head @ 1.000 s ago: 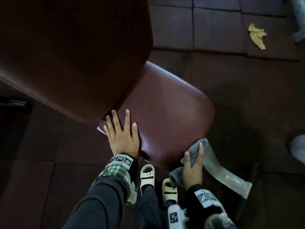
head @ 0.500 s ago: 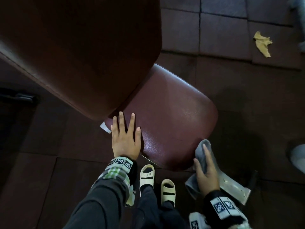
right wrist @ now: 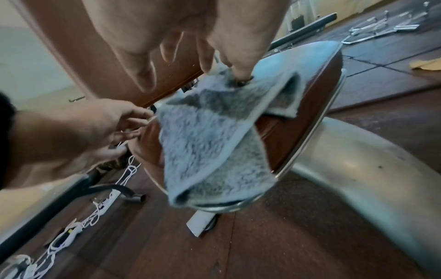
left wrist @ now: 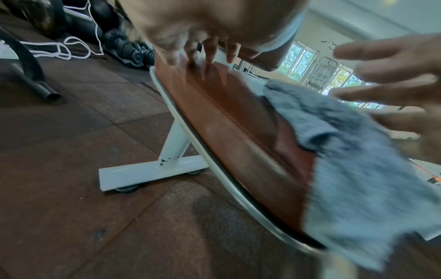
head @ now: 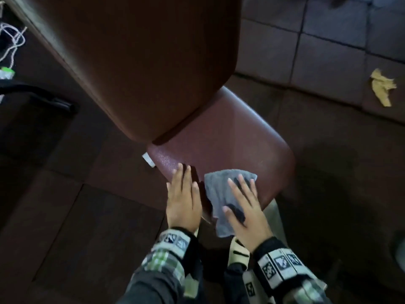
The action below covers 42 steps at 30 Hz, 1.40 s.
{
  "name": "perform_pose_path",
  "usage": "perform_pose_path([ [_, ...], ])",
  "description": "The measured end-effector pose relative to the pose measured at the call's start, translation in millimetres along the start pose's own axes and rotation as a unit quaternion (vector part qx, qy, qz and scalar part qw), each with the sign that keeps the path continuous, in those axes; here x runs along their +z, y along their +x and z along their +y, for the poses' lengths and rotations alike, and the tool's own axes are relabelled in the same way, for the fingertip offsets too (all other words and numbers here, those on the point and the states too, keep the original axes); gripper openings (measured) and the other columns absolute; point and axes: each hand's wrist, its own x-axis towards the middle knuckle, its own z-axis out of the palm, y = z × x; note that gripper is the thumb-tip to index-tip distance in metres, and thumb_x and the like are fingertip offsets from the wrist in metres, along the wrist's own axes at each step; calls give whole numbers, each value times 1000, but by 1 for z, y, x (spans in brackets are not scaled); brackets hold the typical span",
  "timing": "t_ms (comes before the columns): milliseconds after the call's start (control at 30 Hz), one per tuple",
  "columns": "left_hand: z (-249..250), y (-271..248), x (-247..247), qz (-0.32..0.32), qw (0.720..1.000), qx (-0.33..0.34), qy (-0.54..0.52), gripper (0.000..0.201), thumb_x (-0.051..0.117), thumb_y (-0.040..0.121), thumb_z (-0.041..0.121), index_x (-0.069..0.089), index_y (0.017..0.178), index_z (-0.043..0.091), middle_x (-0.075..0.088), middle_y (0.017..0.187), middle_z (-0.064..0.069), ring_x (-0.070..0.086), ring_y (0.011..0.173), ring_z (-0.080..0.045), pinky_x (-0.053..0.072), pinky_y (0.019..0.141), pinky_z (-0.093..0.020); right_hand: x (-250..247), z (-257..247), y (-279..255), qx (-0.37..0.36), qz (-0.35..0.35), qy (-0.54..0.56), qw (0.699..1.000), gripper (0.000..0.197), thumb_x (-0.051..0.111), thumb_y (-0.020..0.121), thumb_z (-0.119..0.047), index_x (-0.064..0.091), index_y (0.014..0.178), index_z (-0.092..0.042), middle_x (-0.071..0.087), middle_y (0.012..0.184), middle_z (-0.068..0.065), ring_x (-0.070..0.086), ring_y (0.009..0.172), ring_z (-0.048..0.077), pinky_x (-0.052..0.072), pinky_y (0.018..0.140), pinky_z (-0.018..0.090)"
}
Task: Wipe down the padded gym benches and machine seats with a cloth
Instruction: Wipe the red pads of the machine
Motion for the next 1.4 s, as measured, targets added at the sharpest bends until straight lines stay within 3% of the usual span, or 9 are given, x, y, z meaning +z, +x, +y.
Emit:
perform_pose_path([
  [100,39,-28,22,16,998,45,46,52,36,97,32,49,141,8,44,151,-8,37,142,-22,23,119,-44,-31,24,6,24,60,-38,997,52,42,89,-30,31,140,-28,20,152,-7,3,144,17,19,114,51],
  [300,78,-41,69,-54,987,22,152,84,47,81,69,39,149,21,35,157,-4,24,148,-28,15,117,-50,-68,55,45,77,10,-127,989,61,49,89,1,34,143,-21,13,152,-8,0,144,29,8,115,53],
  [433,61,-49,74,-13,991,3,137,75,49,87,53,27,153,25,27,161,-5,20,149,-33,18,119,-48,-69,58,62,77,-46,-167,982,59,45,93,-7,27,145,-29,7,157,-4,-5,144,30,-1,115,46],
  [667,58,-87,91,148,956,-211,-143,79,48,88,64,1,151,54,-13,164,8,6,152,-26,38,112,-51,-58,57,59,86,-51,-240,966,64,48,92,-41,19,148,-30,-4,157,-3,-14,143,29,-7,113,49],
  [867,59,-61,84,182,931,-264,-176,70,34,84,81,-4,141,67,2,165,0,19,149,-27,38,112,-49,-45,53,61,118,-57,-297,946,98,26,70,-86,5,149,-31,-13,156,-2,-21,140,29,-14,110,49],
  [1000,28,-7,43,177,931,-250,-196,71,50,94,50,10,151,42,17,162,-7,25,146,-24,26,107,-22,-44,55,61,114,-54,-294,948,101,17,64,-85,5,149,-32,-14,156,-3,-22,140,28,-12,112,51],
  [1100,-1,41,14,159,933,-258,-193,71,52,98,40,15,157,23,18,162,-6,23,147,-21,19,102,-16,-44,55,61,112,-59,-291,948,101,19,65,-85,4,149,-32,-14,156,-3,-22,140,29,-11,112,51],
  [1267,0,40,23,167,932,-262,-189,74,51,98,43,10,157,24,10,164,-6,17,149,-22,22,109,-28,-44,56,60,105,-48,-278,954,100,23,65,-85,8,149,-31,-11,157,-2,-21,141,28,-12,111,51],
  [1400,23,-13,57,183,940,-219,-185,73,44,94,62,3,152,46,-3,165,1,9,149,-14,19,116,-29,-44,59,61,108,-41,-276,954,99,26,66,-84,13,148,-30,-7,157,-1,-18,141,30,-8,112,53],
])
